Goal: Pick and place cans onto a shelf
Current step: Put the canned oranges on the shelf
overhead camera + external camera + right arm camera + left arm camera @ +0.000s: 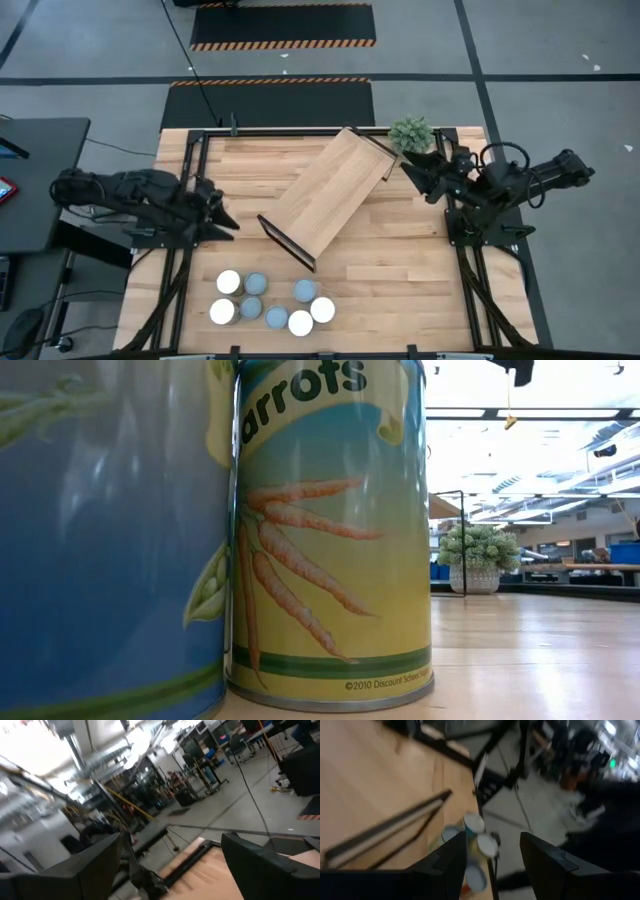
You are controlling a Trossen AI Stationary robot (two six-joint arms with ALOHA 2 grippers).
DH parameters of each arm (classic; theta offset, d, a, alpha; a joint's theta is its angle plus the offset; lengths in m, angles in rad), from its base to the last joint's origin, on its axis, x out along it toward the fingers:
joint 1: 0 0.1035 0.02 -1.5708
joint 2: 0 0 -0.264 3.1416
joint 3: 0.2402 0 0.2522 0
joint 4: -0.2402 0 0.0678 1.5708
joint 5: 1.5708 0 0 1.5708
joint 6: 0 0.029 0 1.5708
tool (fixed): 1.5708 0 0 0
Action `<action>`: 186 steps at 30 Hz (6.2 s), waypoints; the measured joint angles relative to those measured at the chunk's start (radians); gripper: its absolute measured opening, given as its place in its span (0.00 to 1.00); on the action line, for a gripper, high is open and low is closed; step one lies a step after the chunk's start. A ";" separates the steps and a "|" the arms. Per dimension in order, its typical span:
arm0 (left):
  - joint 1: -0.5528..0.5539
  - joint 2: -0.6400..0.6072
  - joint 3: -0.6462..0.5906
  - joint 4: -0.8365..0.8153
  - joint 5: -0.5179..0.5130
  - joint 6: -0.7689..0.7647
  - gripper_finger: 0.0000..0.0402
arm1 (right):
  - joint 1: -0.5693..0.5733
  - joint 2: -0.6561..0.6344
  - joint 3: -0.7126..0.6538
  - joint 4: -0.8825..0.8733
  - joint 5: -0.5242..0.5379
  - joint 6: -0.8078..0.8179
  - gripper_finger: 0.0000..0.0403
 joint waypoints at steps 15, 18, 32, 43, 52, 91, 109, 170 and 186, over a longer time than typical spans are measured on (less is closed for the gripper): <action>-0.351 0.426 0.348 -0.338 -0.116 -0.137 0.47 | 0.000 0.109 0.182 -0.287 -0.077 -0.070 0.86; -0.401 0.505 0.428 -0.420 -0.160 -0.159 0.46 | 0.000 0.112 0.182 -0.294 -0.096 -0.083 0.86; -0.497 0.739 0.521 -0.719 -0.193 -0.505 0.51 | 0.000 0.112 0.182 -0.303 -0.161 -0.180 0.86; -0.640 0.761 0.457 -0.833 -0.190 -0.748 0.89 | 0.000 0.112 0.182 -0.310 -0.228 -0.191 0.86; -0.722 0.686 0.270 -0.624 -0.213 -1.074 0.90 | 0.000 0.112 0.182 -0.310 -0.234 -0.181 0.86; -0.672 0.808 0.241 -0.558 -0.323 -1.196 0.90 | 0.000 0.112 0.182 -0.308 -0.236 -0.164 0.86; -0.537 0.805 0.241 -0.550 -0.148 -1.019 0.99 | 0.000 0.111 0.182 -0.308 -0.243 -0.164 0.86; -0.135 0.552 0.241 -0.902 -0.270 -0.640 0.77 | -0.019 0.111 0.182 -0.300 -0.254 -0.149 0.86; 0.435 0.604 0.399 -0.851 -0.216 -0.014 0.77 | -0.266 0.112 0.182 -0.362 -0.343 -0.100 0.86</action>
